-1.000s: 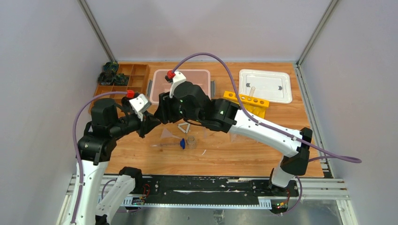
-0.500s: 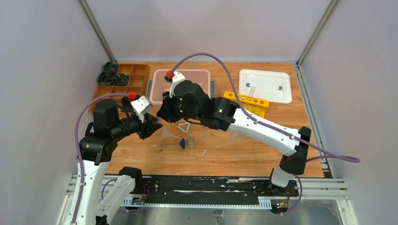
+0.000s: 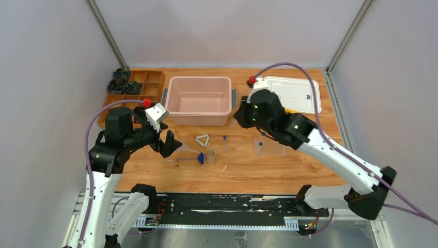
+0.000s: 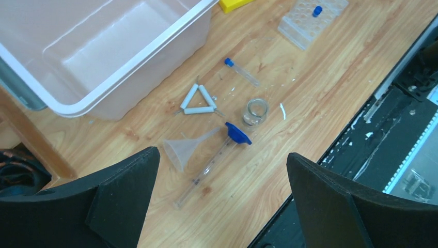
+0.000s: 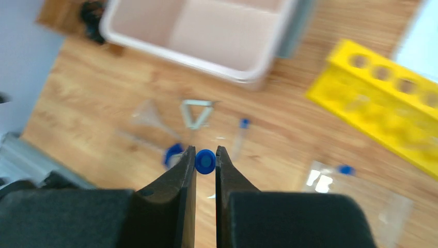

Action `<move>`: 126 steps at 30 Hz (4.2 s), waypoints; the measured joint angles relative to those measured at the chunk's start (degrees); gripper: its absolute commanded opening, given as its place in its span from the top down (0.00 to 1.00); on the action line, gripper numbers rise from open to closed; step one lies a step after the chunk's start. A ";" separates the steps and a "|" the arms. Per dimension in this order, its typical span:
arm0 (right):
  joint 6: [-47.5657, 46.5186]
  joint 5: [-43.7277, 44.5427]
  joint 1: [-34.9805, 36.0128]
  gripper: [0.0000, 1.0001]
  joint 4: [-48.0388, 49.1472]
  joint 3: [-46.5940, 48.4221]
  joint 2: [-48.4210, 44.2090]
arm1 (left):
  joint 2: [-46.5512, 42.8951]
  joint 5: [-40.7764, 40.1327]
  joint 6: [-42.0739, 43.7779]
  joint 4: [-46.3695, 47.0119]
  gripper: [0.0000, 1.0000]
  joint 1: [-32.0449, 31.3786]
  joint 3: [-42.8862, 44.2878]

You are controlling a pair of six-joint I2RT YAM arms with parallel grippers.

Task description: Organize the chemistry lab equipment

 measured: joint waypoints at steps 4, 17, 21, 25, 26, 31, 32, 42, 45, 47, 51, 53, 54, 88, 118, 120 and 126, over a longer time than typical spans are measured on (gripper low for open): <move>-1.29 5.62 -7.13 1.00 -2.71 -8.72 -9.57 | 0.59 -2.38 0.66 -0.50 0.00 0.00 0.35; -2.34 13.44 -17.49 1.00 -5.62 -29.24 -17.55 | 1.38 -3.85 0.87 -1.53 0.00 0.00 0.68; -3.08 14.12 -17.92 1.00 -1.90 -33.73 -17.27 | 1.36 -4.07 0.98 -1.68 0.00 0.00 0.68; -4.00 14.45 -18.38 1.00 2.89 -37.59 -16.37 | 1.25 -4.50 1.27 -1.68 0.00 0.00 0.68; -4.11 14.47 -18.51 1.00 4.09 -38.18 -15.69 | 1.18 -4.63 1.31 -1.68 0.00 0.00 0.68; -4.39 14.69 -18.56 1.00 9.33 -40.15 -12.48 | 1.14 -4.94 1.60 -1.70 0.00 0.00 0.68; -4.42 14.73 -18.56 1.00 10.08 -40.46 -12.15 | 1.14 -4.94 1.73 -1.70 0.00 0.00 0.68; -4.55 15.15 -19.08 1.00 15.47 -42.36 -10.62 | 1.03 -4.98 2.38 -1.70 0.00 0.00 0.68; -4.55 15.34 -19.15 1.00 16.15 -42.47 -10.40 | 0.96 -5.01 2.45 -1.70 0.00 0.00 0.68; -4.55 15.43 -19.17 1.00 16.81 -42.64 -10.19 | 0.96 -5.01 2.58 -1.70 0.00 0.00 0.68; -4.50 15.43 -19.32 1.00 18.38 -43.12 -10.01 | 0.96 -5.03 2.60 -1.70 0.00 0.00 0.68; -4.46 15.41 -19.37 1.00 19.12 -43.32 -9.88 | 0.94 -5.05 2.60 -1.70 0.00 0.00 0.68; -4.39 15.39 -19.41 1.00 19.47 -43.45 -9.88 | 0.92 -5.05 2.60 -1.70 0.00 0.00 0.68; -3.74 12.07 -19.43 1.00 21.84 -49.03 -17.27 | 0.90 -5.07 2.58 -1.70 0.00 0.00 0.68; -2.27 9.81 -19.54 0.47 14.64 -40.68 -22.27 | 1.62 -5.07 2.56 -1.73 0.00 0.00 0.90; -1.53 9.29 -19.52 0.47 14.34 -37.51 -22.03 | 1.68 -5.05 2.54 -1.73 0.00 0.00 0.90; 1.57 8.31 -15.06 0.50 11.58 -25.77 -10.99 | 2.01 -5.05 1.68 -1.70 0.00 0.00 1.07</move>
